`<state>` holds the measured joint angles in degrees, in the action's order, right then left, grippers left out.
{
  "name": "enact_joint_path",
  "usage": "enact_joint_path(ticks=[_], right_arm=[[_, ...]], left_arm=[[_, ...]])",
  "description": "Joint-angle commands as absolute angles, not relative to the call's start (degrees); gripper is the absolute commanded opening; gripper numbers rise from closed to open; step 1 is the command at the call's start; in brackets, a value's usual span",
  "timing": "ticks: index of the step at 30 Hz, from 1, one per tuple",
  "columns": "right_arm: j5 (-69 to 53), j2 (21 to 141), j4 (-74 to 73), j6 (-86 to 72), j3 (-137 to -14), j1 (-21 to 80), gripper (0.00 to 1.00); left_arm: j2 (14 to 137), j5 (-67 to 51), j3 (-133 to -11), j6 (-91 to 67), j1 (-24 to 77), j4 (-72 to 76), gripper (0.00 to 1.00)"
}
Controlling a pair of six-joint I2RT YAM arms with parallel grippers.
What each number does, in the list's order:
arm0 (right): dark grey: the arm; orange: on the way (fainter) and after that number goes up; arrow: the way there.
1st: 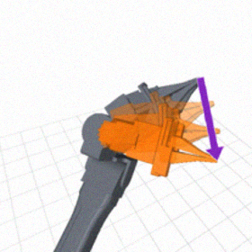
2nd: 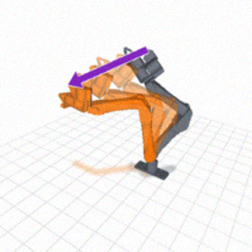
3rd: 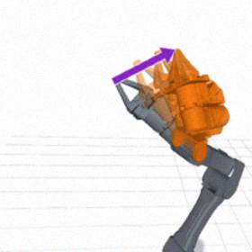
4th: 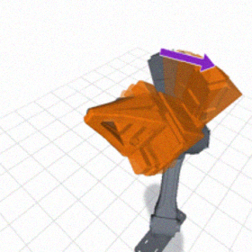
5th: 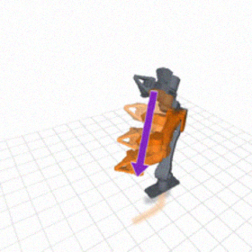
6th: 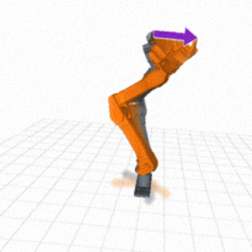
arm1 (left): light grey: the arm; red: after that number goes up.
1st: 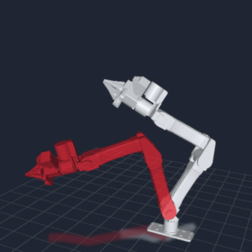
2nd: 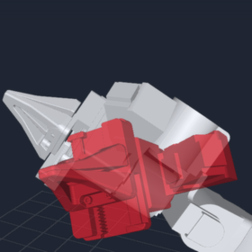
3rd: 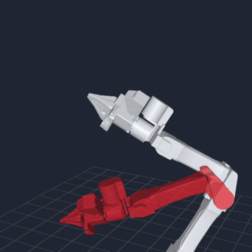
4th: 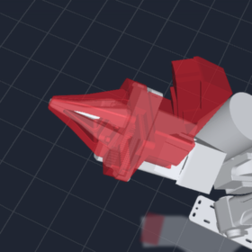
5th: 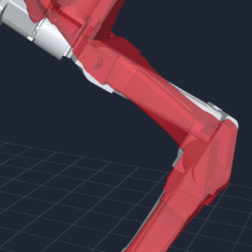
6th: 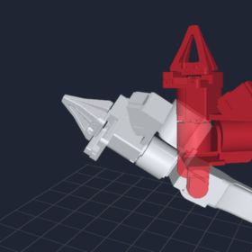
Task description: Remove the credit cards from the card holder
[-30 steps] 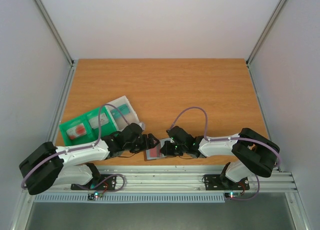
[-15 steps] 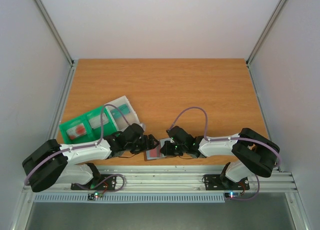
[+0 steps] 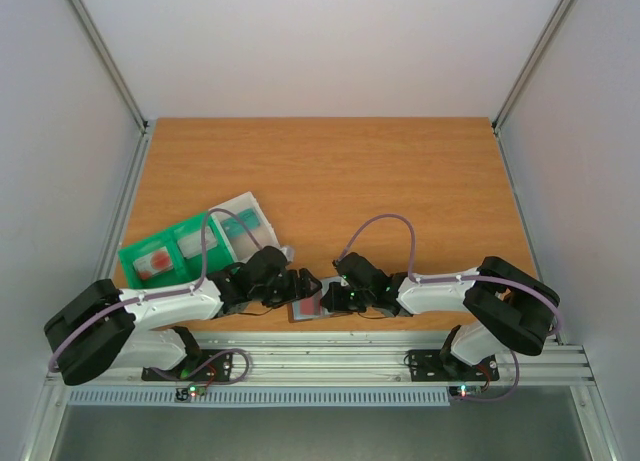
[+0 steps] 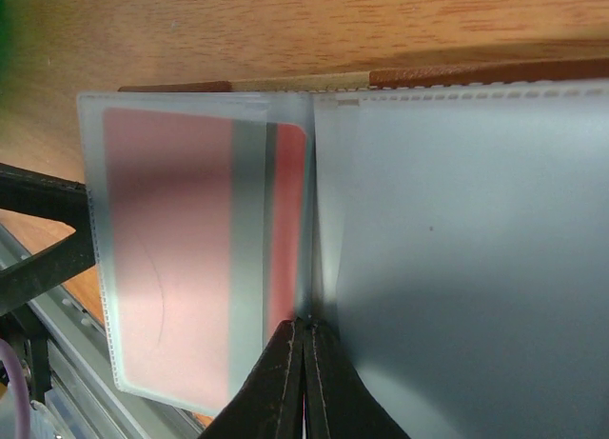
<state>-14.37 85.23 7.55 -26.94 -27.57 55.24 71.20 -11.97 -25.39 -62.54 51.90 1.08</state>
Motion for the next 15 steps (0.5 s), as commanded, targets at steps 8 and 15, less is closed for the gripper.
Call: enact_joint_path(ticks=[8, 15], right_arm=[[-12.2, 85.4, 7.1, -26.7, -25.9, 55.5, 0.05], [-12.1, 85.1, 7.5, -26.7, -25.7, 55.5, 0.05]], left_arm=[[69.8, -14.4, -26.1, -64.4, 52.2, 7.9, 0.78], [72.5, -16.2, -25.0, -66.6, 52.3, 13.2, 0.62]])
